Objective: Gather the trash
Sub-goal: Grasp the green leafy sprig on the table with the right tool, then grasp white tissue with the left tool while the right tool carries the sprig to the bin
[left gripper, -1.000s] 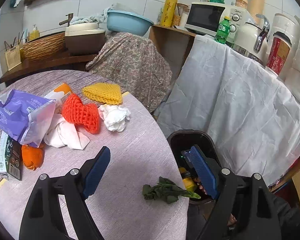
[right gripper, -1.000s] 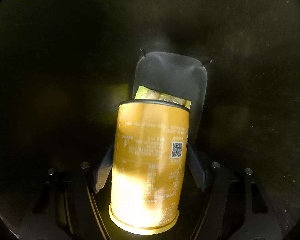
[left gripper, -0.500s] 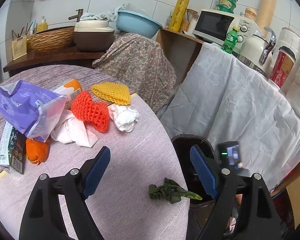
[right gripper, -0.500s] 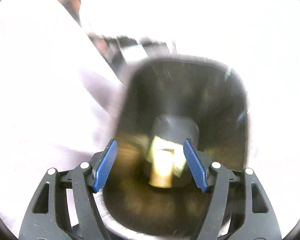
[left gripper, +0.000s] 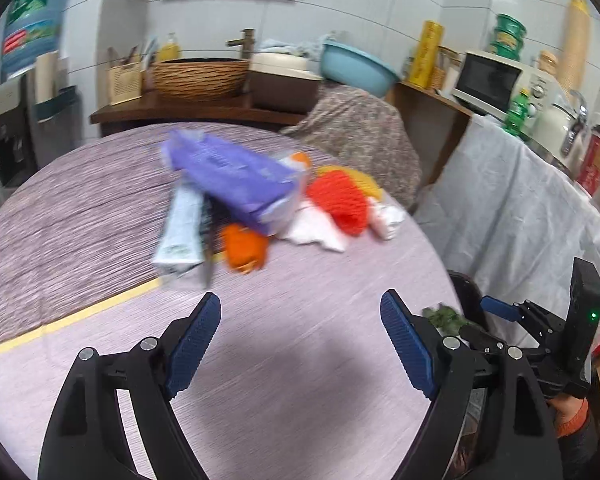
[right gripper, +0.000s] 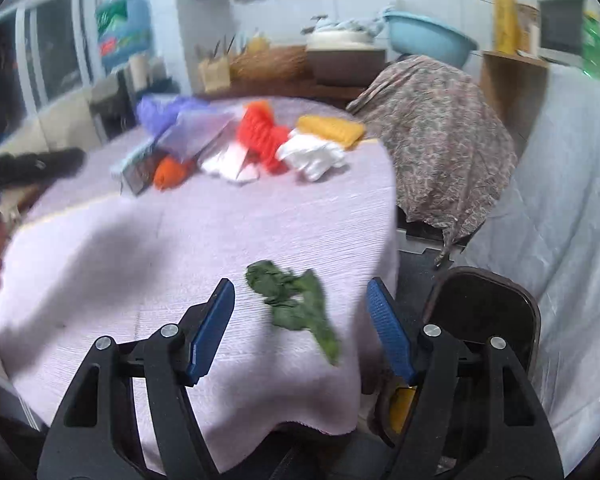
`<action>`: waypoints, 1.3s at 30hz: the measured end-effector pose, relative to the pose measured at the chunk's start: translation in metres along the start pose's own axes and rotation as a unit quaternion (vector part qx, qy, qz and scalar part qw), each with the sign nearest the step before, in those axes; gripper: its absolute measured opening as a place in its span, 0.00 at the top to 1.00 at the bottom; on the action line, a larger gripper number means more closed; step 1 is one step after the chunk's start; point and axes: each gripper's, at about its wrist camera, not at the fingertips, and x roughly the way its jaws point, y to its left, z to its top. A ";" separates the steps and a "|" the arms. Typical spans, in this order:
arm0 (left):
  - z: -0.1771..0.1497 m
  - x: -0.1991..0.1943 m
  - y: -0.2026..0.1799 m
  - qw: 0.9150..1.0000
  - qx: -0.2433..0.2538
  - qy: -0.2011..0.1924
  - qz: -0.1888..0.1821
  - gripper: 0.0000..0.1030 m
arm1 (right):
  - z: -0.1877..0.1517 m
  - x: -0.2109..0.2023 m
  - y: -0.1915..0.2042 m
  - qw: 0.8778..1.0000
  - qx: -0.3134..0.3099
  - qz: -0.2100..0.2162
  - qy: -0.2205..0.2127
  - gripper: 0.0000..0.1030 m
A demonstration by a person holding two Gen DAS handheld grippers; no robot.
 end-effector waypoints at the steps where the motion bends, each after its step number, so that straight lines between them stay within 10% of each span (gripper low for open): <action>1: -0.003 -0.003 0.008 1.000 -0.004 0.000 0.007 0.22 | 0.000 0.007 0.002 1.000 -0.007 -0.006 0.005 0.34; 12: -0.016 -0.005 0.038 0.999 -0.026 0.020 -0.003 0.22 | -0.012 0.059 0.015 0.998 -0.038 -0.023 0.045 0.58; 16: -0.015 0.005 0.016 0.999 0.011 0.025 -0.025 0.22 | -0.012 0.059 0.017 0.998 -0.042 -0.022 0.046 0.80; 22: 0.005 0.027 -0.034 0.994 0.096 0.012 -0.054 0.22 | -0.016 0.050 0.018 0.999 -0.028 -0.009 0.038 0.84; 27: 0.021 0.057 -0.074 0.977 0.209 -0.019 -0.031 0.22 | -0.019 0.028 0.015 1.000 0.000 0.001 0.007 0.84; 39: 0.053 0.163 -0.159 0.938 0.342 0.052 0.008 0.42 | -0.048 -0.002 -0.004 0.998 0.066 -0.001 -0.013 0.84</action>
